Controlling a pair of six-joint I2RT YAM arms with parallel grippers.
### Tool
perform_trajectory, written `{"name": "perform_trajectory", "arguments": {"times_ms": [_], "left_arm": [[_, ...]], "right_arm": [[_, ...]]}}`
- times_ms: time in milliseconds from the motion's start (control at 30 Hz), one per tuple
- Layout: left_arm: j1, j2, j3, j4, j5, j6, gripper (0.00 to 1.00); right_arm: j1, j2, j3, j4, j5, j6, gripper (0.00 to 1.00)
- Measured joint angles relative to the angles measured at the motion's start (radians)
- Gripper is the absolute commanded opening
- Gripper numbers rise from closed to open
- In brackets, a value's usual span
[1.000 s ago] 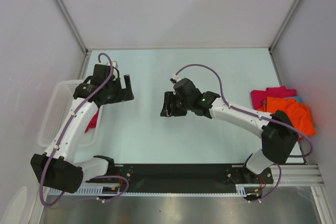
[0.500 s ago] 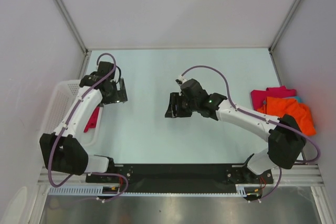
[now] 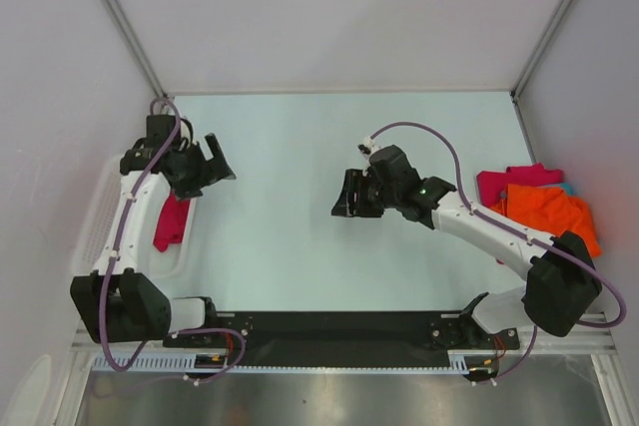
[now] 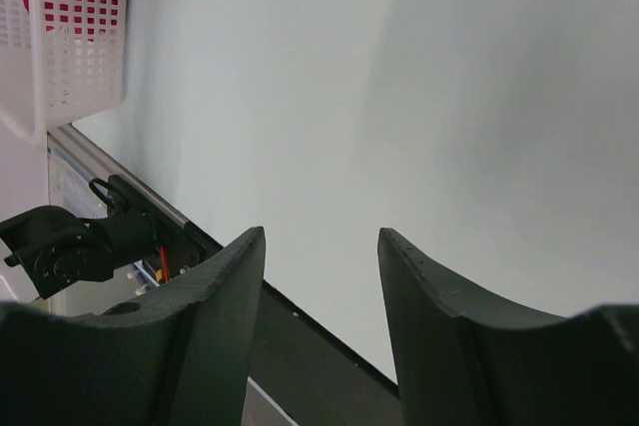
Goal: Fold and stack the t-shirts
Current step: Grab crumpled tshirt from bin with the right arm
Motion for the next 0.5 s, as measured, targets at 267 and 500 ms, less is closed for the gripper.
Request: {"name": "perform_trajectory", "arguments": {"times_ms": [267, 500], "left_arm": [[0.061, 0.017, 0.019, -0.007, -0.064, 0.042, 1.00], [0.065, 0.048, 0.037, -0.049, -0.341, 0.061, 0.99]], "right_arm": [[-0.012, 0.000, -0.003, 0.003, -0.023, -0.003, 0.54], [-0.025, -0.001, -0.003, 0.003, -0.034, -0.010, 0.54]]}}
